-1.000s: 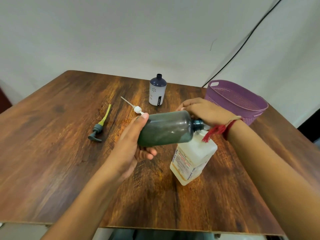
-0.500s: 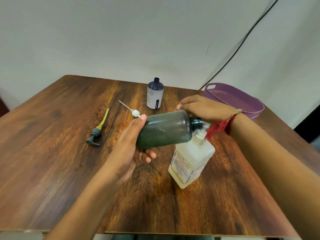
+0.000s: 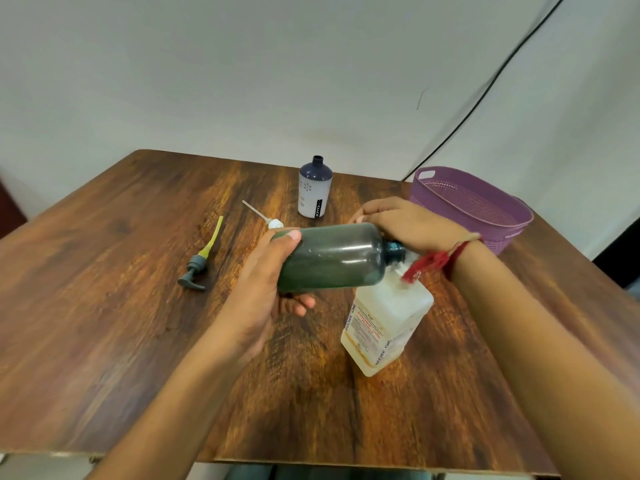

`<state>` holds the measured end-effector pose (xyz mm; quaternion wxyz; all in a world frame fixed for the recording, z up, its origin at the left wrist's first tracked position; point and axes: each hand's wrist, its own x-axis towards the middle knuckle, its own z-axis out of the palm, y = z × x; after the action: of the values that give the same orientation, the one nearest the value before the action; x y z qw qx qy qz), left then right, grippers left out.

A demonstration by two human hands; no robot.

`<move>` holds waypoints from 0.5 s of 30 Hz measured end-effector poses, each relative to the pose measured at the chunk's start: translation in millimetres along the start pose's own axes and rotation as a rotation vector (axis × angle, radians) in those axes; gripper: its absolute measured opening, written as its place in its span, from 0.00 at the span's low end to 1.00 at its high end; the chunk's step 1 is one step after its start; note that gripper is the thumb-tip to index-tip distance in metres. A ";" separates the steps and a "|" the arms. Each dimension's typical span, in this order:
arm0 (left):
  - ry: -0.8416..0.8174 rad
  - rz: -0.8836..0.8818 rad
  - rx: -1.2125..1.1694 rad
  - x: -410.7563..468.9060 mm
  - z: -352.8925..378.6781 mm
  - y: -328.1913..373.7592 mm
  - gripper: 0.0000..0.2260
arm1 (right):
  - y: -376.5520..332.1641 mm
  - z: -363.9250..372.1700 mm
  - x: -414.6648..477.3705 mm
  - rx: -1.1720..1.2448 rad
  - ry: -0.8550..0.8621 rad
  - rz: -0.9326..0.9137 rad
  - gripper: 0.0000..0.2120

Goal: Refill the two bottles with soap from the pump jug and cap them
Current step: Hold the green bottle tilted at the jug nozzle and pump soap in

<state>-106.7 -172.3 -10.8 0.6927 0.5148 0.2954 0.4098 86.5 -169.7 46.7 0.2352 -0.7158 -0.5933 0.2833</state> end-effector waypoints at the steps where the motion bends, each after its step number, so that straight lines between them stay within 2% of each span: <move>1: 0.020 -0.005 0.014 0.7 -0.3 -1.0 0.18 | 1.5 5.0 -0.7 0.064 0.011 0.016 0.12; 4: 0.052 -0.021 0.025 0.3 0.9 -2.4 0.10 | 4.8 4.8 -3.7 0.022 0.054 -0.009 0.13; 8: -0.006 0.014 -0.009 -0.9 6.2 -0.4 0.18 | -3.0 -10.7 -6.1 -0.130 -0.023 -0.033 0.13; 12: 0.036 0.029 0.029 -0.2 0.1 -6.2 0.11 | 2.7 4.6 -2.4 0.028 0.040 0.007 0.14; 15: 0.032 0.025 0.041 -0.2 -0.6 -9.4 0.13 | 4.9 5.7 -3.1 -0.014 0.069 0.013 0.15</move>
<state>-104.9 -173.4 -19.9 0.6720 0.5260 0.3082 0.4203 85.6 -173.6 39.6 0.2485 -0.7307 -0.5821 0.2559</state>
